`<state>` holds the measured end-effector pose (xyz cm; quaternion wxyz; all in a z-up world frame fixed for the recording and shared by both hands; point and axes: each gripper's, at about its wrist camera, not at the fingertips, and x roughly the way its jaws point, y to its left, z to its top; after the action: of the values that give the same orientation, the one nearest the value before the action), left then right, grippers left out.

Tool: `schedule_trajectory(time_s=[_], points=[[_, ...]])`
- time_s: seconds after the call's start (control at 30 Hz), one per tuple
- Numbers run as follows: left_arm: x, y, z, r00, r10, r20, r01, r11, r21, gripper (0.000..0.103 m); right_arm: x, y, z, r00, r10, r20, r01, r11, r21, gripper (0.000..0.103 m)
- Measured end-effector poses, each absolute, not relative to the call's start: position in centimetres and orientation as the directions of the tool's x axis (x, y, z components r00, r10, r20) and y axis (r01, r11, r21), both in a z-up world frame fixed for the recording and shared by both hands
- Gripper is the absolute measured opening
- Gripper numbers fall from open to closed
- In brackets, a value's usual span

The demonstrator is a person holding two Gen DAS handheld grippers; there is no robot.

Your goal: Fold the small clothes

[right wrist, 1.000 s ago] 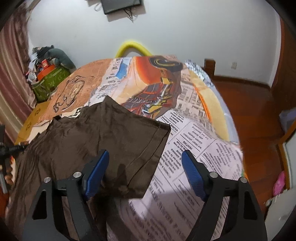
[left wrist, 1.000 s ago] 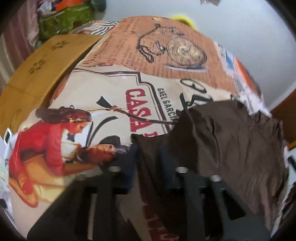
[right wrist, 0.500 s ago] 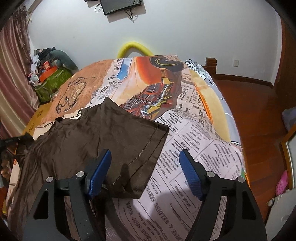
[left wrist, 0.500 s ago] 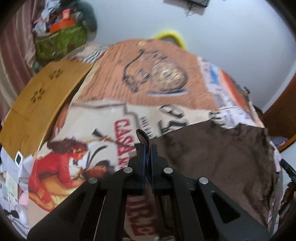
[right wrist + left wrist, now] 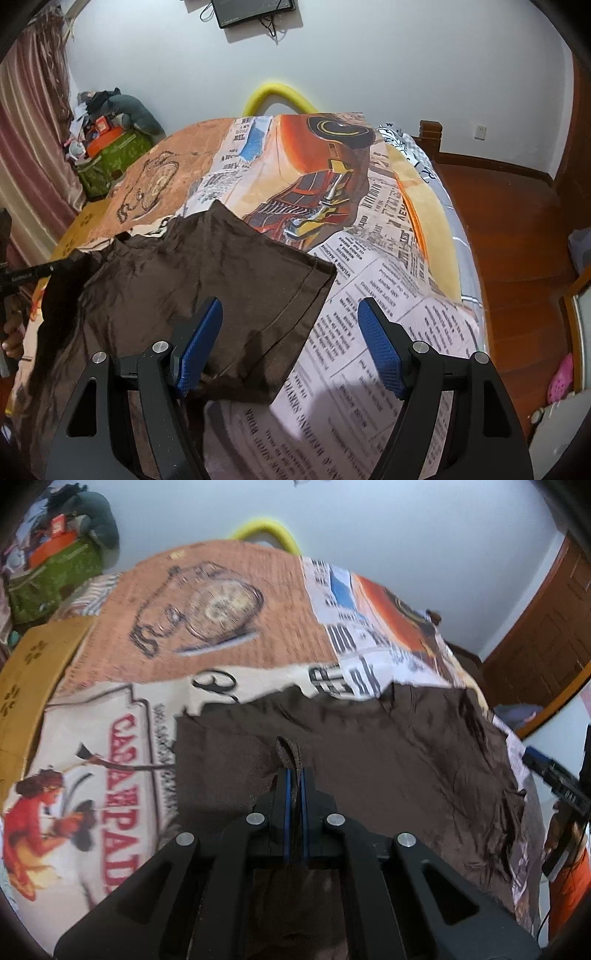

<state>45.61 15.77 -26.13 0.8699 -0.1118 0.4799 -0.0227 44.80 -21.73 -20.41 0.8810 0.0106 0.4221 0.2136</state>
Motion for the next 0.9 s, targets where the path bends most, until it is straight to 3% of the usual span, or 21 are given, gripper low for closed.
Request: schedule_trajectory(time_s=[0.07,0.33,0.47,0.57,0.67,0.73,0.83,0.9], points=[[45.8,15.1,-27.1,0.521,-0.145,-0.841,-0.065,0.976,-0.208,0.003,45.2,-21.8,-20.7,0.552,0.383,-0.741,-0.368,0.909,0.196,0.073],[46.7,14.0,-28.8,0.498,-0.117,-0.859,-0.067,0.983,-0.173,0.004,47.6,-21.4,-22.4,0.513,0.396,-0.762,-0.373,0.902,0.217,0.056],[46.7,13.3,-28.7,0.503,-0.038,-0.864,-0.061,0.995,-0.079,0.019,48.4,-21.3,-23.0,0.496,0.407,-0.767,-0.371,0.898,0.237,0.047],[46.5,13.1,-28.6,0.513,0.022,-0.858,-0.065,0.998,-0.013,0.032,48.8,-21.2,-23.4,0.486,0.399,-0.777,-0.366,0.901,0.233,0.032],[46.4,13.5,-28.5,0.517,0.034,-0.855,-0.094,0.995,-0.017,0.043,48.7,-21.3,-23.6,0.486,0.399,-0.777,-0.367,0.901,0.233,0.019],[46.5,13.8,-28.4,0.515,0.009,-0.857,-0.105,0.993,-0.053,0.044,48.7,-21.5,-23.5,0.485,0.408,-0.773,-0.365,0.898,0.245,0.013],[46.0,13.9,-27.6,0.524,-0.002,-0.852,-0.107,0.992,-0.068,0.048,48.4,-21.5,-23.2,0.496,0.413,-0.764,-0.36,0.898,0.252,0.01],[45.5,13.8,-26.7,0.544,0.009,-0.839,-0.096,0.994,-0.052,0.057,48.0,-21.7,-22.5,0.506,0.423,-0.752,-0.355,0.896,0.265,0.009]])
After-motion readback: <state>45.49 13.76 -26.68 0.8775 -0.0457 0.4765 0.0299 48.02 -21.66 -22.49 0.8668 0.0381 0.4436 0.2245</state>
